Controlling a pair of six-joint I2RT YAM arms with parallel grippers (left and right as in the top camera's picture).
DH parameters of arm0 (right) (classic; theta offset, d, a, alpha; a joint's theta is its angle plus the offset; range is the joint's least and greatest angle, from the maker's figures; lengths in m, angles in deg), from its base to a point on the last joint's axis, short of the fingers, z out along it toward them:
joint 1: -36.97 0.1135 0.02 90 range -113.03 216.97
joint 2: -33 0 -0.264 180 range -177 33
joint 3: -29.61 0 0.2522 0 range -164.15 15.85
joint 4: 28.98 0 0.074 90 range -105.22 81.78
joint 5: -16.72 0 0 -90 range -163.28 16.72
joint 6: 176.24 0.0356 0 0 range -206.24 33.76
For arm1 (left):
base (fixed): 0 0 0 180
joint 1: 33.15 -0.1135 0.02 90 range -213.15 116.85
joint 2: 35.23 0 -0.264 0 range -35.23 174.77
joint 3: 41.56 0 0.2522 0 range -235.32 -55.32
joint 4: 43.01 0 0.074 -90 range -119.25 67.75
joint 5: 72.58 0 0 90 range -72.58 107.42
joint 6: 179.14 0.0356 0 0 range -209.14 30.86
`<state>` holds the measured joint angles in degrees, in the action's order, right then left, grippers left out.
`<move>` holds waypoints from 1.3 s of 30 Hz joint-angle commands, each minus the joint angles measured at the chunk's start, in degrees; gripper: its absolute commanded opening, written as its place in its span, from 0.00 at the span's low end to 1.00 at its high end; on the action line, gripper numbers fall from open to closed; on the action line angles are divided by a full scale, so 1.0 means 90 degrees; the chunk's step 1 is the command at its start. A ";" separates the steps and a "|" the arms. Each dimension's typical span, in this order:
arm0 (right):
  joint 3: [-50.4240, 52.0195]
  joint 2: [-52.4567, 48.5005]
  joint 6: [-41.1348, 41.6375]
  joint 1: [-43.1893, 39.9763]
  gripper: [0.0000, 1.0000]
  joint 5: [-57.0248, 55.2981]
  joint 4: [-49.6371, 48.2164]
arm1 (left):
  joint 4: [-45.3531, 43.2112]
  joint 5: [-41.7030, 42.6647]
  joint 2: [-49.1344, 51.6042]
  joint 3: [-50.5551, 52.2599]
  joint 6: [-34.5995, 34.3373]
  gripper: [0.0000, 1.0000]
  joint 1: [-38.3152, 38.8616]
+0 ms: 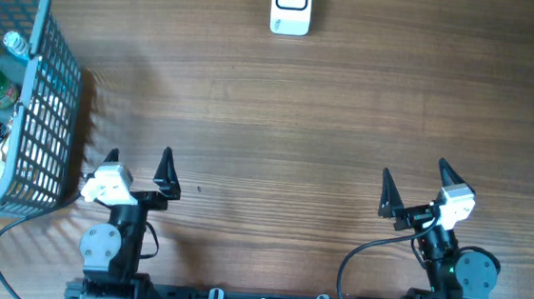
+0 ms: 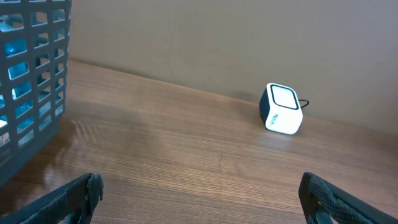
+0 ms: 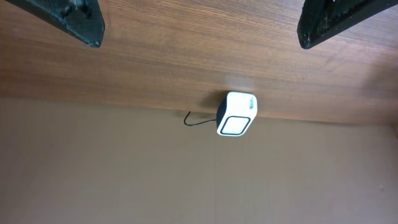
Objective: Scan the item barcode
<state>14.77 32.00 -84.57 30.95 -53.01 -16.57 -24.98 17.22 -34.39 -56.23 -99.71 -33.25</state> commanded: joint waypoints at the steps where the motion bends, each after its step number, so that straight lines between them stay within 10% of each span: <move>1: 0.0087 0.0002 -0.0015 0.0080 1.00 -0.0112 -0.0024 | -0.0022 -0.0107 -0.0051 0.0063 0.0104 1.00 -0.0007; 39: 0.0087 0.0002 -0.0335 0.0080 1.00 -0.0299 -0.0024 | -0.0029 -0.0036 -0.0051 0.0063 0.0104 1.00 -0.0007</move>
<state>14.77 32.00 -86.98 31.39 -54.54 -16.59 -25.00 16.82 -34.39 -56.23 -99.71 -33.25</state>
